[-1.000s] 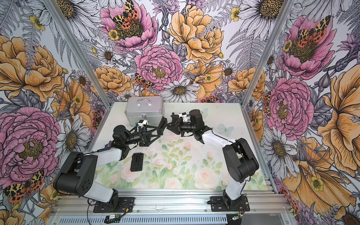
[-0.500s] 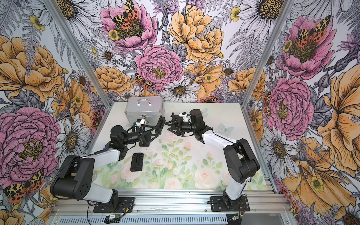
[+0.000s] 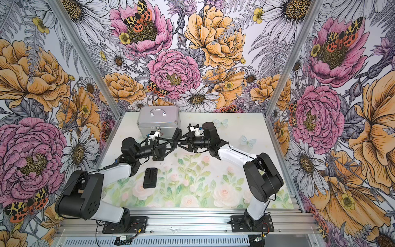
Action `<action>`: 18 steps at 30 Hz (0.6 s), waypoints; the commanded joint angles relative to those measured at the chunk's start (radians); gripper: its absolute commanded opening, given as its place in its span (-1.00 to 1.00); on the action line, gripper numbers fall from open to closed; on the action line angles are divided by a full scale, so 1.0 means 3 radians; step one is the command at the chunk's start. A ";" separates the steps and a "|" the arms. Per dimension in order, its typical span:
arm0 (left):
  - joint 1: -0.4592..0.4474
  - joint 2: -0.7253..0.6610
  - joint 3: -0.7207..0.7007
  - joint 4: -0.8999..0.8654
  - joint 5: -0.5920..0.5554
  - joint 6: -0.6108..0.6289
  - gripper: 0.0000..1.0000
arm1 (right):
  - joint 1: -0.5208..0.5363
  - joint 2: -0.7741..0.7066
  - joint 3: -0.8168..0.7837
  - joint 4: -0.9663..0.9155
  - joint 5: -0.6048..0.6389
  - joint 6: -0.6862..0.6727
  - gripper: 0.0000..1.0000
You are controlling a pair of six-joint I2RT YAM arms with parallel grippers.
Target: Open the phone stand
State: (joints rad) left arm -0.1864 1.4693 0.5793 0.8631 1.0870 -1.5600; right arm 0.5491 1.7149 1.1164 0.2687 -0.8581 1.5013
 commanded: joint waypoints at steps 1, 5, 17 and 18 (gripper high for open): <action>0.0025 -0.0040 0.0010 0.0081 0.0082 0.0113 -0.01 | 0.0036 0.0064 0.0176 0.0038 0.0078 -0.0035 -0.18; 0.0031 -0.0050 0.0013 0.0081 0.0092 0.0112 -0.01 | 0.0075 0.0151 0.0239 0.0046 0.0087 -0.0024 -0.25; 0.0152 -0.0053 0.0022 0.0064 0.0194 0.0118 -0.01 | 0.0070 0.0235 0.0207 0.0191 0.0104 0.0065 -1.00; 0.0178 -0.0055 0.0020 0.0061 0.0211 0.0117 -0.02 | 0.0053 0.0219 0.0192 0.0189 0.0113 0.0067 -1.00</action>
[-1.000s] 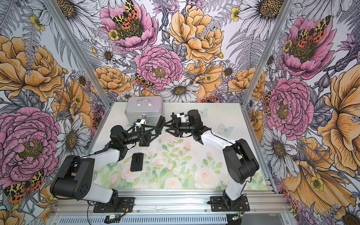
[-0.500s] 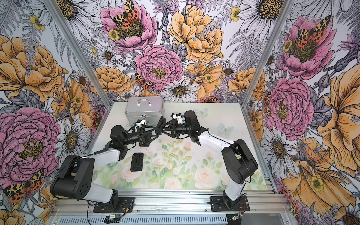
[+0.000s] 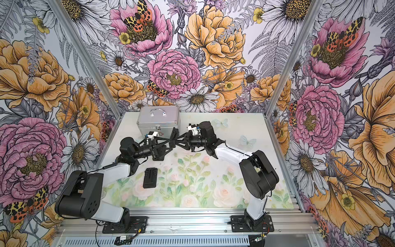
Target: Open the phone stand
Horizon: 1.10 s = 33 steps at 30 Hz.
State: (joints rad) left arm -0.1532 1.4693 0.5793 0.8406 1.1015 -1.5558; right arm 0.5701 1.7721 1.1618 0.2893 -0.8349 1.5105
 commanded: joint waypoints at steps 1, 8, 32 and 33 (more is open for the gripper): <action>0.0099 -0.0061 0.0017 0.0126 0.0182 0.0112 -0.01 | -0.0046 0.0011 0.0027 0.0123 0.0037 0.0034 -1.00; 0.0202 -0.0116 -0.0013 -0.0027 0.0219 0.0232 -0.02 | -0.0206 -0.0116 -0.0102 0.0112 0.0011 0.0032 -1.00; 0.0332 -0.0243 -0.0019 -0.0258 0.0227 0.0369 -0.04 | -0.0493 -0.0492 -0.0328 -0.0155 -0.0131 -0.0128 -1.00; 0.0332 -0.0256 -0.0019 -0.0286 0.0234 0.0382 -0.04 | -0.0497 -0.0486 -0.0301 -0.0198 -0.0154 -0.0154 -1.00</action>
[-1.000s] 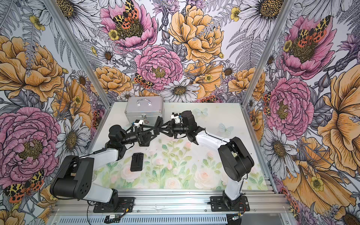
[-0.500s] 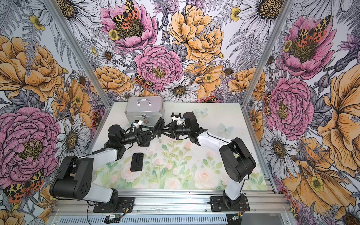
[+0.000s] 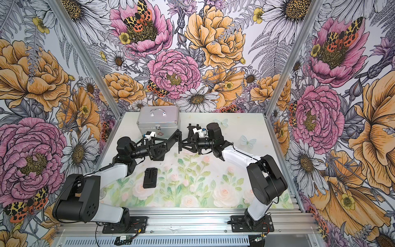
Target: Open the phone stand
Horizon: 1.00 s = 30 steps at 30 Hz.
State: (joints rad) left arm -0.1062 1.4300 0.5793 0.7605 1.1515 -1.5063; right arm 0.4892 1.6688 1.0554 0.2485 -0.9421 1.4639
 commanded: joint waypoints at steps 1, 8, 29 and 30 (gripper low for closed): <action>0.0182 -0.0137 -0.0014 -0.0049 0.0073 0.0232 -0.04 | -0.0250 -0.0150 0.0073 -0.0132 0.0197 -0.0046 -1.00; 0.0195 -0.0283 -0.0028 -0.0332 0.0073 0.0391 -0.04 | -0.0377 -0.0208 0.0146 -0.0417 0.0130 -0.0232 -1.00; -0.0045 -0.0556 0.0074 -0.1398 -0.0187 0.1103 -0.07 | 0.0262 -0.0106 0.2055 -0.3692 0.2094 -0.2757 -0.07; -0.0089 -0.0568 0.0102 -0.1517 -0.0229 0.1188 -0.07 | 0.0346 -0.0075 0.2133 -0.3793 0.2259 -0.2819 -0.07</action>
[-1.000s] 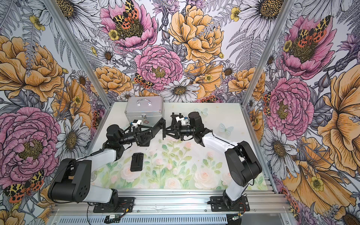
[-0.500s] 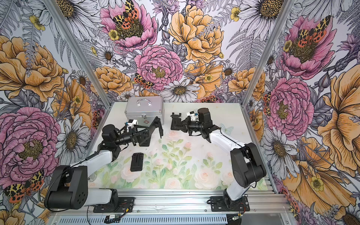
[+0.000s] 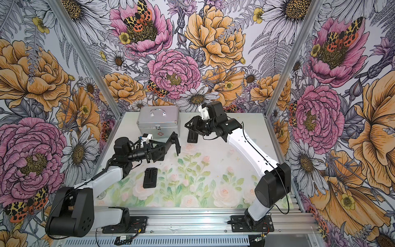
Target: Open the phone stand
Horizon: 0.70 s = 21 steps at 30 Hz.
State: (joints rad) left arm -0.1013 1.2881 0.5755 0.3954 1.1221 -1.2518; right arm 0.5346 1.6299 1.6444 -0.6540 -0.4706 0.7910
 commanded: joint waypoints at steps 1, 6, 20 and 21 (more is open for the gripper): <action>-0.0161 -0.0112 0.0160 -0.0448 -0.0186 0.0446 -0.08 | 0.0283 0.0101 0.0258 -0.0891 0.0833 -0.0645 -0.09; -0.0345 -0.0172 0.0290 -0.0817 -0.0380 0.0675 -0.08 | 0.0617 0.0264 0.0594 -0.1257 0.1484 -0.0919 -0.13; -0.0376 -0.0217 0.0338 -0.0894 -0.0379 0.0682 -0.08 | 0.0941 0.0572 0.0729 -0.1447 0.1697 -0.0996 -0.24; -0.0371 -0.0221 0.0334 -0.0898 -0.0379 0.0677 -0.08 | 0.0947 0.0588 0.0735 -0.1441 0.1683 -0.0996 -0.24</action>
State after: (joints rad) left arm -0.2077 1.2556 0.6495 0.1196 1.0161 -1.0801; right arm 0.7971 1.7905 1.8309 -1.0847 0.0086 0.5056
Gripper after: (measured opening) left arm 0.739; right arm 0.383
